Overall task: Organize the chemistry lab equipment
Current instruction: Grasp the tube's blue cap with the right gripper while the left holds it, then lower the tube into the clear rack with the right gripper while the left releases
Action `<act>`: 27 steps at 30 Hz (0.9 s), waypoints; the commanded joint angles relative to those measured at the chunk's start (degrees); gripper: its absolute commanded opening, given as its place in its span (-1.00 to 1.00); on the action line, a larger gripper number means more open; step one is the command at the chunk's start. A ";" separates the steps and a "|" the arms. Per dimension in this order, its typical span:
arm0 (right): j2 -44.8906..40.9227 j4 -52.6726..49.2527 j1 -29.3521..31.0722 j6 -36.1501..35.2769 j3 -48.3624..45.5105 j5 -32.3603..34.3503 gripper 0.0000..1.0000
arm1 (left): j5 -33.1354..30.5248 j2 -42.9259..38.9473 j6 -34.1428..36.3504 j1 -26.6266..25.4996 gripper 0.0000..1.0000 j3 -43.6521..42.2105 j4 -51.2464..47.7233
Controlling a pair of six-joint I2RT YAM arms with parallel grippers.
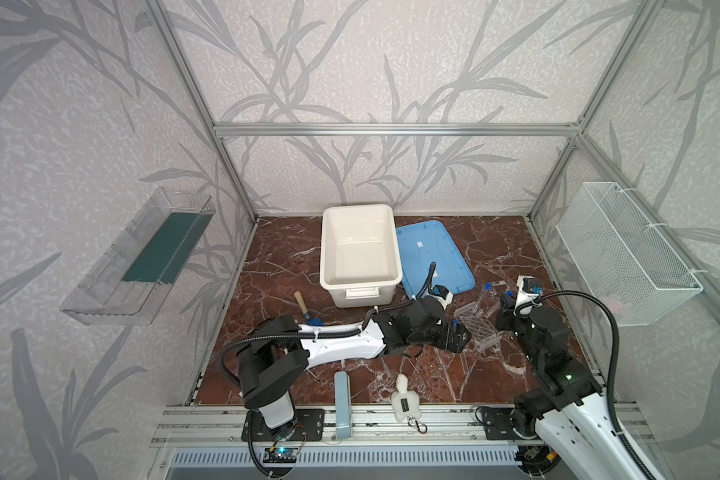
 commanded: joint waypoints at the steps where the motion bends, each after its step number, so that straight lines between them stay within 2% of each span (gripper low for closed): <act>1: 0.64 8.75 0.19 -2.20 -2.28 2.66 -0.62 | 0.79 1.55 -2.16 -0.33 0.98 2.25 -0.69; 8: 2.75 10.20 0.19 -0.98 -3.84 0.67 -0.63 | 0.97 4.40 -1.39 -0.55 0.99 5.71 -5.13; 27: 5.44 6.55 0.19 -0.27 -4.42 -0.24 -0.63 | 0.00 4.18 -0.90 -0.57 0.98 4.96 -5.82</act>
